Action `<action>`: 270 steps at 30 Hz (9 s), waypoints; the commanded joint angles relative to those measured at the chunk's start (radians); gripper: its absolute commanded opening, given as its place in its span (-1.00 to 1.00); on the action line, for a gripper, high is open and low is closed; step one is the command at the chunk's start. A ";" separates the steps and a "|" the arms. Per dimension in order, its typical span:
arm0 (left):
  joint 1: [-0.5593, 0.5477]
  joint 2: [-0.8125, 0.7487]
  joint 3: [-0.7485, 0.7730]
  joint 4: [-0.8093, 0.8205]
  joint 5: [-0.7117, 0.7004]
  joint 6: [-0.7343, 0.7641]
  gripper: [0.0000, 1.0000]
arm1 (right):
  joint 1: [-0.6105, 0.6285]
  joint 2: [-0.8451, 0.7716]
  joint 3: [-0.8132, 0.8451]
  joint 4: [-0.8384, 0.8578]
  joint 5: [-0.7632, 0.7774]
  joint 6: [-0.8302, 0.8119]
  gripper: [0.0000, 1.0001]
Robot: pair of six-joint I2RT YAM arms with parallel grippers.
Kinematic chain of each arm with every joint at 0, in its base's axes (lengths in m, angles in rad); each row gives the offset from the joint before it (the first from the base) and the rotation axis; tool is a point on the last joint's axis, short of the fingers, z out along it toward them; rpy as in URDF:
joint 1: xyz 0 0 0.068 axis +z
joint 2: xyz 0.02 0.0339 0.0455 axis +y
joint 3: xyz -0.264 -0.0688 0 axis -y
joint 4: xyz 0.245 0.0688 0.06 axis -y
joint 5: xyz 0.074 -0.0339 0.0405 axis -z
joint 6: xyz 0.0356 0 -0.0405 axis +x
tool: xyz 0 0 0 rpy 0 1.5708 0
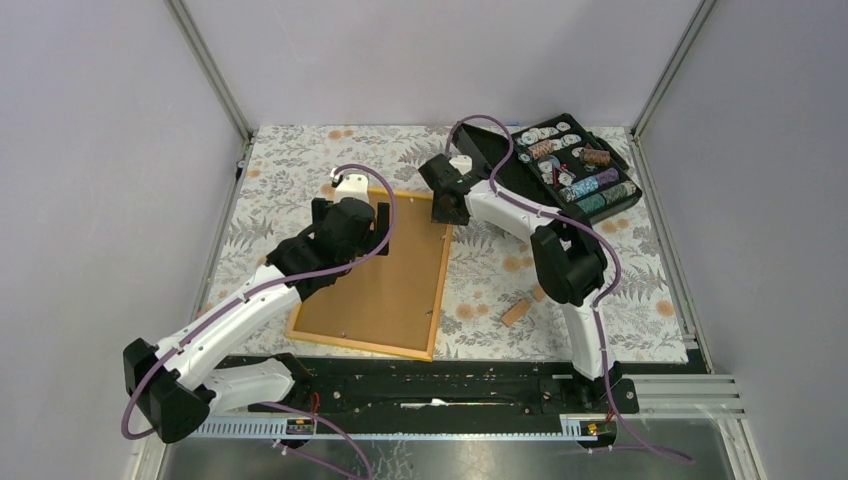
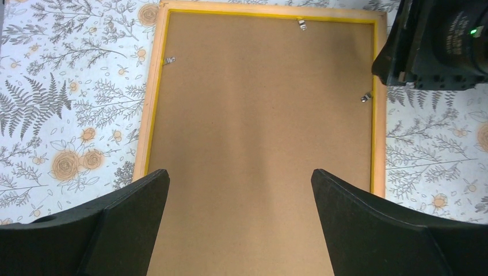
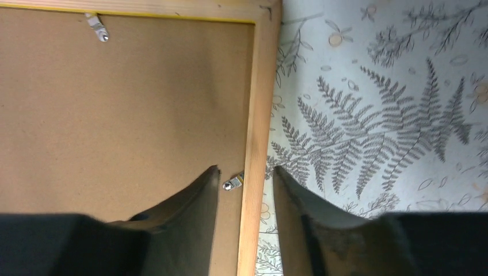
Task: Put the photo into the frame
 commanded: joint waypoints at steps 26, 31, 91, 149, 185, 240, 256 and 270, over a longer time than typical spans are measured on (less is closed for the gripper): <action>0.071 0.173 -0.150 0.175 0.450 -0.381 0.97 | -0.003 -0.911 -0.770 0.324 -0.427 -0.214 0.89; -0.027 0.350 -0.117 0.196 0.454 -0.427 0.97 | -0.003 -1.071 -0.850 0.321 -0.434 -0.232 0.97; -0.218 0.561 0.282 0.017 0.158 -0.152 -1.00 | -0.003 -1.486 -0.986 0.073 -0.221 -0.133 0.99; -0.096 0.422 0.292 0.148 0.387 -0.145 -1.00 | 0.367 -0.688 -1.029 0.955 -0.006 0.700 0.19; -0.096 -0.208 0.305 0.030 -0.062 -0.054 0.53 | 0.371 -0.686 -0.631 0.639 -0.019 -0.048 -1.00; -0.096 -0.470 0.259 0.125 -0.312 0.096 0.57 | 0.522 -0.335 -0.143 0.320 0.295 -1.294 -1.00; -0.095 -0.500 0.229 0.126 -0.321 0.102 0.58 | 0.595 -0.266 -0.556 0.968 0.164 -1.650 -1.00; -0.096 -0.523 0.201 0.128 -0.331 0.104 0.59 | 0.692 -0.103 -0.754 1.291 0.143 -1.761 -0.81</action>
